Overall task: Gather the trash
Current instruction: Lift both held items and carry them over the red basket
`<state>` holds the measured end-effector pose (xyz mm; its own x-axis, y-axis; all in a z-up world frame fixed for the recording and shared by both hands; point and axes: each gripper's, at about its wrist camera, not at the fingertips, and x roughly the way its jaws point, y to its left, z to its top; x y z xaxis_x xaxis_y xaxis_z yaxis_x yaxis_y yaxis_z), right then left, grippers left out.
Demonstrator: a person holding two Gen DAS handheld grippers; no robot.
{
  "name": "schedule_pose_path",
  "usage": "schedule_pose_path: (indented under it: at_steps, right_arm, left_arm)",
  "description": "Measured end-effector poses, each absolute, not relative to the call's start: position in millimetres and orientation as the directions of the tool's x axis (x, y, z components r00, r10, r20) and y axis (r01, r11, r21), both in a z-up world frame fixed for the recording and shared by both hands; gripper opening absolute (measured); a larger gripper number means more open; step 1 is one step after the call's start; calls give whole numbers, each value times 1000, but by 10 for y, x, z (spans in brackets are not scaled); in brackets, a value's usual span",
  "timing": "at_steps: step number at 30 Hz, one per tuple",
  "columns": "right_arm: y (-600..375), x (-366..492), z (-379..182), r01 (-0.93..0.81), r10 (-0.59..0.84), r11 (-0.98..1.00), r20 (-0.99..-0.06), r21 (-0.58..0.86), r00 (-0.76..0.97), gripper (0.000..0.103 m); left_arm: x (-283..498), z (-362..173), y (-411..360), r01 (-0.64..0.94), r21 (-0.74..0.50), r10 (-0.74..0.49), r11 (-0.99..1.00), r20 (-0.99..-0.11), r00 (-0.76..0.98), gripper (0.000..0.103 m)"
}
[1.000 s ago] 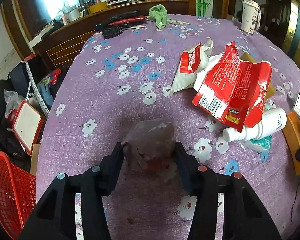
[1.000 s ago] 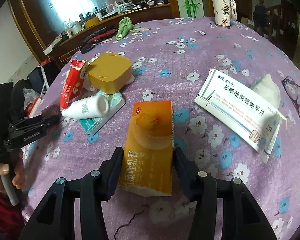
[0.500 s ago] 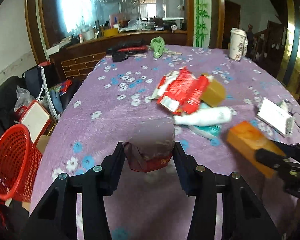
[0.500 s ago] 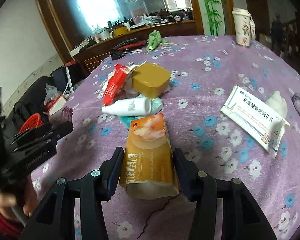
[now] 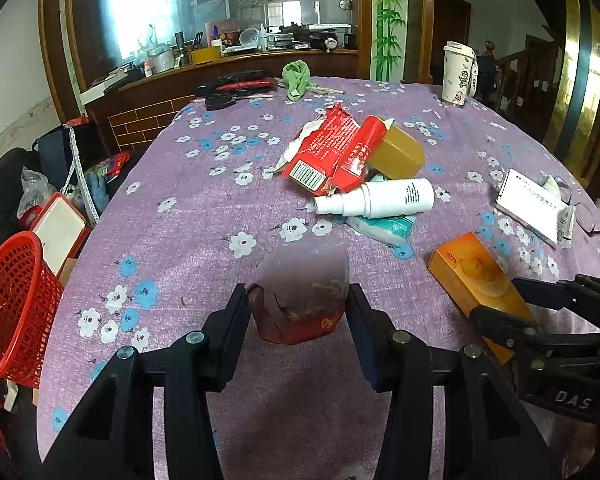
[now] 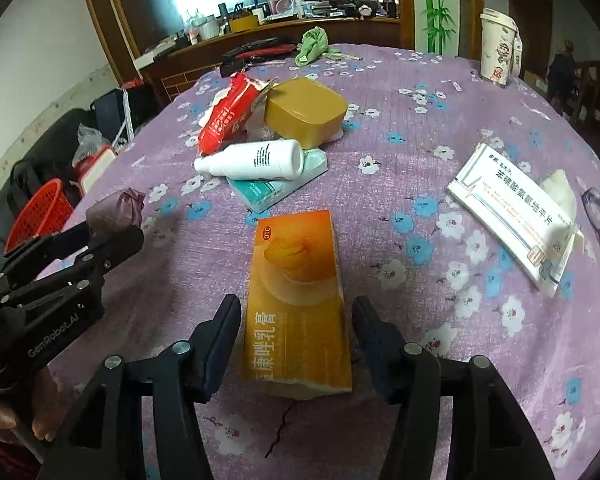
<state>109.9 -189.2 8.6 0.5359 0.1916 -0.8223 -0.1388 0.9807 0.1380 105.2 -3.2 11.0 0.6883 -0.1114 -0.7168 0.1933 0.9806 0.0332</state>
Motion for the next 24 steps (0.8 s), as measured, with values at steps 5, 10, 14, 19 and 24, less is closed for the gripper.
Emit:
schedule_pose_path:
  at_steps: [5, 10, 14, 19, 24]
  right_arm:
    - [-1917, 1106, 38, -129, 173, 984, -831, 123, 529, 50]
    - [-1929, 1023, 199, -134, 185, 982, -790, 131, 584, 50]
    - [-1874, 980, 291, -151, 199, 979, -766, 134, 611, 50]
    - [-1826, 986, 280, -159, 206, 978, -770, 137, 604, 50]
    - [-1797, 991, 290, -165, 209, 977, -768, 135, 605, 50]
  left_arm:
    - [1038, 101, -11, 183, 31, -106, 983, -716, 690, 47]
    - [1025, 117, -20, 177, 27, -106, 984, -710, 697, 47]
    - [1018, 118, -23, 176, 24, -108, 984, -708, 698, 47]
    - [1016, 107, -1, 168, 28, -98, 985, -710, 698, 47]
    - [1031, 81, 30, 157, 30, -89, 987, -713, 696, 47]
